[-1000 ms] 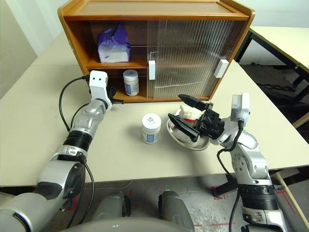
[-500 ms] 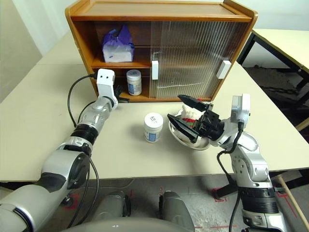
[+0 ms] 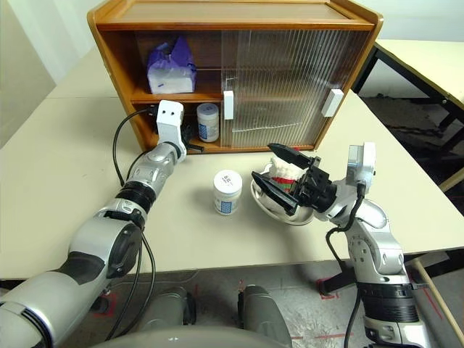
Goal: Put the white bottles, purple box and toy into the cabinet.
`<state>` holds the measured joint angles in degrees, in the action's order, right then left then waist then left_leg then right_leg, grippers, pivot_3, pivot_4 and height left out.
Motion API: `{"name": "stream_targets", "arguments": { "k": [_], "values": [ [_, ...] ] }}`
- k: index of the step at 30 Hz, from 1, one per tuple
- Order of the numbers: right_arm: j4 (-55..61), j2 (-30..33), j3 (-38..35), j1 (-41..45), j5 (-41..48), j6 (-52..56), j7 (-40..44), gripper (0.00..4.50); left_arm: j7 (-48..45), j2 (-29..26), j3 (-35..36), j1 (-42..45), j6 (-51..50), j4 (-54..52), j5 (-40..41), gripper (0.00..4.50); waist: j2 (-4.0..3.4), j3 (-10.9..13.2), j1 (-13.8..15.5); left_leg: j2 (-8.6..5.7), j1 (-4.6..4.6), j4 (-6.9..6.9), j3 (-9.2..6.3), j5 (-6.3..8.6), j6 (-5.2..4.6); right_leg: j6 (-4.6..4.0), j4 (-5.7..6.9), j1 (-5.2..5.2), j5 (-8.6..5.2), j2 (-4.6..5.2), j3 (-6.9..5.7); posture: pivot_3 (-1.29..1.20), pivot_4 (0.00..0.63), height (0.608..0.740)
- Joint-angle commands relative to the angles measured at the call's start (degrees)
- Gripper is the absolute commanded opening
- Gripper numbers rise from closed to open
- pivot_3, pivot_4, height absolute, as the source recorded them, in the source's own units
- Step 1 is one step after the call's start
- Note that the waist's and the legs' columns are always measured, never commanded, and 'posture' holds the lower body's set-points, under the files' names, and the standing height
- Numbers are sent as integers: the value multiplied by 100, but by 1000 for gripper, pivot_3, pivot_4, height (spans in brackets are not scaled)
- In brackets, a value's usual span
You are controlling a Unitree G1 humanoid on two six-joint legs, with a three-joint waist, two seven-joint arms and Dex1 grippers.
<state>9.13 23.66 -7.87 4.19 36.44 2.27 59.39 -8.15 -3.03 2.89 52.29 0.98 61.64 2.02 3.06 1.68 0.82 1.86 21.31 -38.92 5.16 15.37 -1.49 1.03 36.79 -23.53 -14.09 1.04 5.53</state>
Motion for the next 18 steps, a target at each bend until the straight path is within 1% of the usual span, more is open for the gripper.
{"name": "stream_targets", "arguments": {
  "k": [1,13,16,18],
  "values": [
    [43,21,18,49,13,21,-3,4500,-78,79,16,160,60,155,-9,17,0,0,-1,0,0,0,0,0,0,0,0,0,0,0,0,48,0,740],
    [102,60,-5,-11,22,39,-4,4500,-225,126,14,235,171,393,-52,17,1,0,-6,-1,1,0,1,0,0,2,-1,0,-1,-1,2,42,0,740],
    [103,71,-10,-23,21,30,2,4500,-268,98,17,121,188,290,-41,17,1,0,-6,-1,0,0,1,0,0,2,0,0,-1,-1,2,44,0,740],
    [97,74,-16,-15,25,27,0,4500,-385,26,22,-79,189,31,-3,17,1,0,-11,-1,0,0,1,0,0,2,0,0,-1,-1,2,46,0,740]
  ]
}}
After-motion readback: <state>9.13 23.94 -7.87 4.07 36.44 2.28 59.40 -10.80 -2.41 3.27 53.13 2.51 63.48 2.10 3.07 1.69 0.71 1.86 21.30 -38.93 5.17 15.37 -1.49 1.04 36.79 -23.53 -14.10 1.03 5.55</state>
